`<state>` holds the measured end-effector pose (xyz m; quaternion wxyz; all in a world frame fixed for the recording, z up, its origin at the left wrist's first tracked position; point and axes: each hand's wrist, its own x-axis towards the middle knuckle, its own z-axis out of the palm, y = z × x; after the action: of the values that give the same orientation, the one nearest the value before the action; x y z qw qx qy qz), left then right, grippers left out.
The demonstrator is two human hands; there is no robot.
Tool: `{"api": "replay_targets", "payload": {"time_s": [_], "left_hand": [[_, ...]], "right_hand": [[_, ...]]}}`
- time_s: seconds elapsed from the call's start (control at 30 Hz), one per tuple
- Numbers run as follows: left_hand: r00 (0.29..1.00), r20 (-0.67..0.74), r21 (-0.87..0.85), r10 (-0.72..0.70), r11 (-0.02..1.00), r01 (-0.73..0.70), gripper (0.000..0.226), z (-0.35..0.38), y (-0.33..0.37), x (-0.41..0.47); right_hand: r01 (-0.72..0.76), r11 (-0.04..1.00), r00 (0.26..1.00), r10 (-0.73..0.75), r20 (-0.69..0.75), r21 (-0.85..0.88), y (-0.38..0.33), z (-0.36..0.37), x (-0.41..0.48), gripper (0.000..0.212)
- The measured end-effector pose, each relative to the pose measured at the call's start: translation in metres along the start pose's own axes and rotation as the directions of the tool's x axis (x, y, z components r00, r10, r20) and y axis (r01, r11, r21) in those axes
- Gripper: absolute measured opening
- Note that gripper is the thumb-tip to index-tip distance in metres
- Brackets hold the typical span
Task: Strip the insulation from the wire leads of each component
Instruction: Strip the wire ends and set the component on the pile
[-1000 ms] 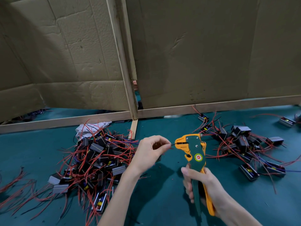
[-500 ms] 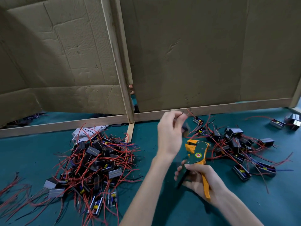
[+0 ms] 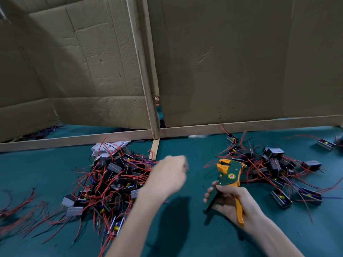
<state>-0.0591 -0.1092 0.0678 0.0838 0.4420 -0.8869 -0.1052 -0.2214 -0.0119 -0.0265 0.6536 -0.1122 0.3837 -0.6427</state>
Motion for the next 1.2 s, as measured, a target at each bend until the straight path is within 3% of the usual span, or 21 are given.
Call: {"api": "replay_targets", "payload": {"time_s": [0.07,0.17,0.27,0.37,0.53,0.67,0.77,0.87,1.0,1.13,1.2], "left_hand": [[0.975,0.126,0.296,-0.184,0.945,0.14,0.022,-0.008,-0.035,-0.016],[0.935,0.159,0.393,-0.316,0.889,0.234,0.029,-0.007,-0.072,-0.031],[0.963,0.038,0.313,-0.268,0.918,0.243,0.019,0.001,-0.088,-0.034],[0.985,-0.057,0.375,-0.16,0.911,0.17,0.017,0.012,-0.091,-0.032],[0.985,-0.102,0.353,-0.136,0.921,0.163,0.013,0.014,-0.088,-0.021],[0.994,-0.052,0.35,-0.098,0.93,0.11,0.019,0.012,-0.08,-0.009],[0.99,-0.132,0.21,-0.05,0.975,0.078,0.024,0.016,-0.072,-0.003],[0.972,-0.228,-0.118,-0.05,0.993,0.023,0.019,0.02,-0.064,0.003],[0.967,-0.239,-0.41,-0.091,0.912,-0.016,0.015,0.03,-0.047,0.014],[0.963,-0.217,-0.569,-0.162,0.822,0.01,0.012,0.046,-0.034,0.024],[0.939,-0.278,-0.615,-0.203,0.788,-0.011,0.018,0.051,-0.03,0.024]], "right_hand": [[0.005,1.0,1.0,-0.005,0.001,-0.021,0.001,-0.002,0.001,0.021],[0.019,0.999,1.0,-0.018,0.004,-0.04,0.003,-0.004,0.002,0.022],[0.028,0.998,1.0,-0.027,0.008,-0.058,0.003,-0.003,0.002,0.021],[0.034,0.997,0.999,-0.034,0.01,-0.066,0.003,-0.002,0.001,0.021],[0.042,0.997,0.999,-0.042,0.014,-0.068,0.002,-0.001,0.001,0.021],[0.046,0.997,0.999,-0.045,0.019,-0.06,0.002,-0.002,0.003,0.024],[0.049,0.997,0.999,-0.048,0.02,-0.052,0.002,-0.004,0.004,0.025],[0.056,0.997,0.998,-0.056,0.018,-0.047,0.002,-0.005,0.005,0.027],[0.077,0.996,0.997,-0.077,0.012,-0.043,0.001,-0.007,0.006,0.022],[0.092,0.995,0.996,-0.092,0.008,-0.042,0.001,-0.008,0.005,0.021],[0.098,0.994,0.995,-0.098,0.004,-0.046,0.0,-0.009,0.005,0.022]]}}
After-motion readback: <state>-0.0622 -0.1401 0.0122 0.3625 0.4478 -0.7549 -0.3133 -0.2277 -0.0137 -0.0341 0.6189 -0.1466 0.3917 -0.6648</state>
